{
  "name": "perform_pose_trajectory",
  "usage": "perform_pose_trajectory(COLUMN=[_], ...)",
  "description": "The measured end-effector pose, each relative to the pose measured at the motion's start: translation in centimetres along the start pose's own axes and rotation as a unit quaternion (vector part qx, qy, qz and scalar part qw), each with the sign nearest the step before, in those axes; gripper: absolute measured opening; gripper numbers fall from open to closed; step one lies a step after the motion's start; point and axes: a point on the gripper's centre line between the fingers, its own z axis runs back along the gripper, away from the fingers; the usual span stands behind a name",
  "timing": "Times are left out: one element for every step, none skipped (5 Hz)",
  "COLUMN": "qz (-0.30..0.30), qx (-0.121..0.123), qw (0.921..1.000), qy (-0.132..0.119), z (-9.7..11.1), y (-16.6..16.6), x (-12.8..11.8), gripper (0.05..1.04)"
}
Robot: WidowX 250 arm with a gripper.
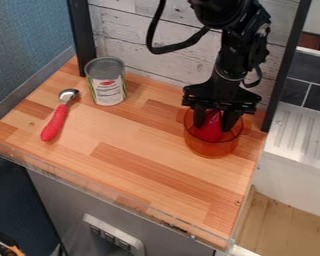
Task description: Remove the pink corn from the tin and put it on the right side of the table
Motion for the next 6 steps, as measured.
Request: perform_pose_trajectory(qz=[0.009, 0.028, 0.051, 0.069, 0.069, 0.070], qx=[-0.001, -0.012, -0.017, -0.022, -0.023, -0.027], qw=[1.0000, 0.9995, 0.9985, 0.9972, 0.9970, 0.9970], qy=[0.003, 0.011, 0.004, -0.018, -0.027, -0.015], z=[-0.1, 0.2, 2.0, 4.3, 6.0, 6.6], y=[0.0, 0.5, 1.1, 1.8, 2.2, 2.6], x=[-0.2, 0.0, 0.2, 0.2, -1.8, -4.1], gripper=[0.620, 0.619, 0.618, 0.617, 0.617, 0.616])
